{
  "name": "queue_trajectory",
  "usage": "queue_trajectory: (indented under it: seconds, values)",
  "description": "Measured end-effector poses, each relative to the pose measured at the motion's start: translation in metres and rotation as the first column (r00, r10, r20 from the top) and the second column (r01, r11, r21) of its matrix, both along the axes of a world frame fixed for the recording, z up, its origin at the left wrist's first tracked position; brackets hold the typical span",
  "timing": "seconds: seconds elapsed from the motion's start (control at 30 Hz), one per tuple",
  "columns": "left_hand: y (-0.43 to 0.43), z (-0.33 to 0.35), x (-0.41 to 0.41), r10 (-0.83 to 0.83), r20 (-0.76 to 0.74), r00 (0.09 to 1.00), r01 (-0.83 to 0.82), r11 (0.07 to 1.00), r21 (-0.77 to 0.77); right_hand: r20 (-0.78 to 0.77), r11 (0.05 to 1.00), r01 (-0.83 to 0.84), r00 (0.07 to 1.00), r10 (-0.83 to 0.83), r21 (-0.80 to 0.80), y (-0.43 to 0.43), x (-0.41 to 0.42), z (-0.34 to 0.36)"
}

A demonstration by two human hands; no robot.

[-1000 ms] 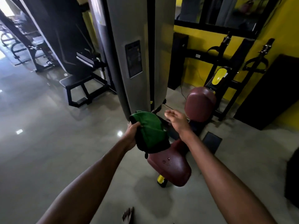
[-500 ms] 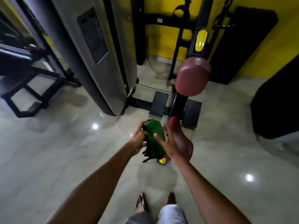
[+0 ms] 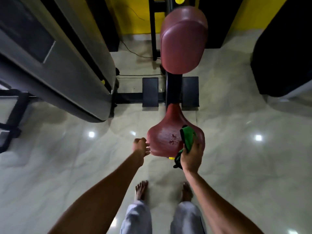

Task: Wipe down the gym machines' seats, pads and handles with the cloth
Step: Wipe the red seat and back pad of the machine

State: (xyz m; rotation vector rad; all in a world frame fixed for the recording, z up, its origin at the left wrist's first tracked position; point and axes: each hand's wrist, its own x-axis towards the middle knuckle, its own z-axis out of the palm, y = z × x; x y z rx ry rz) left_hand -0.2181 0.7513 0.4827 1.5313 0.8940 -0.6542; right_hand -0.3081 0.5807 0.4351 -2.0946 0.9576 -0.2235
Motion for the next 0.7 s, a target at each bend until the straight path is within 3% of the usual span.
queue_trajectory:
  seconds: [0.1, 0.17, 0.23, 0.33, 0.47, 0.57, 0.7]
  values:
    - [0.011, -0.045, 0.014, -0.072, -0.068, 0.995, 0.076, 0.995, 0.059, -0.020, 0.986, -0.049, 0.999, 0.046, -0.159, 0.014, 0.004, -0.033]
    - [0.017, -0.077, 0.024, -0.184, -0.135, 0.974, 0.193, 0.980, 0.054, -0.062, 0.949, -0.165, 0.986, 0.153, -0.270, 0.033, 0.002, -0.063]
    - [0.021, -0.095, 0.030, -0.259, -0.202, 0.944, 0.256, 0.966, -0.040, -0.131, 0.880, -0.330, 0.944, 0.303, -0.343, 0.060, -0.001, -0.083]
    - [0.024, -0.122, 0.040, -0.268, -0.246, 0.931, 0.217, 0.952, -0.216, -0.232, 0.768, -0.492, 0.870, 0.434, -0.410, 0.088, -0.004, -0.114]
    - [0.027, -0.153, 0.048, -0.148, -0.277, 0.949, 0.054, 0.946, -0.320, -0.304, 0.712, -0.530, 0.848, 0.435, -0.460, 0.089, 0.006, -0.133]
    - [0.021, -0.162, 0.052, -0.134, -0.274, 0.952, 0.035, 0.940, -0.338, -0.333, 0.656, -0.547, 0.837, 0.435, -0.520, 0.056, 0.007, -0.136]
    - [0.009, -0.167, 0.052, -0.129, -0.247, 0.960, 0.055, 0.957, -0.286, -0.234, 0.744, -0.331, 0.943, 0.236, -0.581, 0.008, -0.006, -0.141]
